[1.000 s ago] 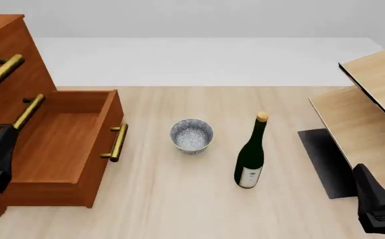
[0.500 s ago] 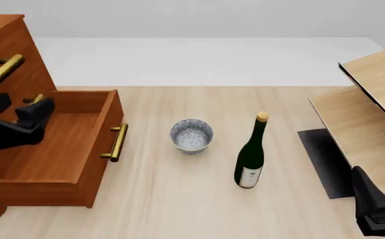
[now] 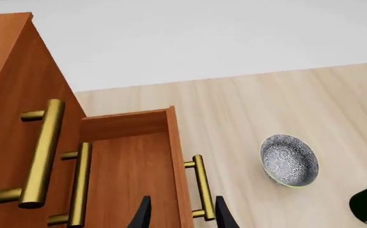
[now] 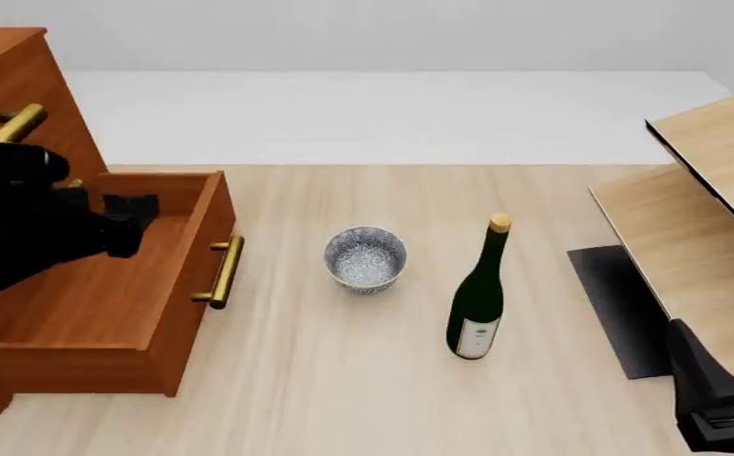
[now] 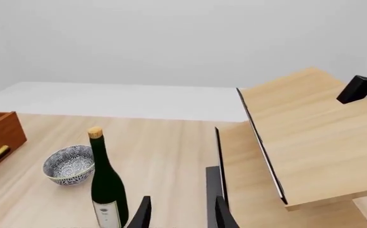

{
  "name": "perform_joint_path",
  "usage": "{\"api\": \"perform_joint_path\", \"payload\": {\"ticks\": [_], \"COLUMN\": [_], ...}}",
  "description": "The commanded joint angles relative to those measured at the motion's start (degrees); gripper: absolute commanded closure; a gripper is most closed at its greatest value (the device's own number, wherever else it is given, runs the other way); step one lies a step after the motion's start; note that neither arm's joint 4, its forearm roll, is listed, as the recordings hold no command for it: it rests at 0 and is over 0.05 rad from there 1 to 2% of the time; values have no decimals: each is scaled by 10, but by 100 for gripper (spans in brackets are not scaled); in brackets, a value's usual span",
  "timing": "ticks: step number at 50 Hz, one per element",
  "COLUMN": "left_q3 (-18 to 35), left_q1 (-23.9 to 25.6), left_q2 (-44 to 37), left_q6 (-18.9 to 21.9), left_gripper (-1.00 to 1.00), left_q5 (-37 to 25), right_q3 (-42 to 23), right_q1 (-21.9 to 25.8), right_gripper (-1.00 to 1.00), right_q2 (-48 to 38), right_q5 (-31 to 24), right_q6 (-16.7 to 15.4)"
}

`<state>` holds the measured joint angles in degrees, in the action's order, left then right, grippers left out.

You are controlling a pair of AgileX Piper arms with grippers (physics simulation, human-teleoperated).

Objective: Put the wine bottle in the bottom drawer of the cabinet.

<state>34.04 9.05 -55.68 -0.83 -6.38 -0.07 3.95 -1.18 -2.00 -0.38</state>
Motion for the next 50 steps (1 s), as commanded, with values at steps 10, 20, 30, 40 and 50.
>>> {"api": "perform_joint_path", "payload": {"ticks": [10,20,30,40,50], "left_q3": [-13,-29,-44,-74,-105], "left_q1": [22,22,19,17,27], "left_q2": [-63,-82,-97,-123,-140], "left_q6": [-23,-35,-35,-49,-59], "left_gripper": [-100,-100,-100,-100,-100], "left_q5": [11,34,57,105,143], "right_q3": [0,0,0,0,0], "right_q1": [3,4,3,2,3], "right_gripper": [-100,-100,-100,-100,-100], "right_q2": [-3,-7,-7,-11,-14], "right_q5": [-2,1,-1,2,4], "right_q6": [1,1,2,3,3]}}
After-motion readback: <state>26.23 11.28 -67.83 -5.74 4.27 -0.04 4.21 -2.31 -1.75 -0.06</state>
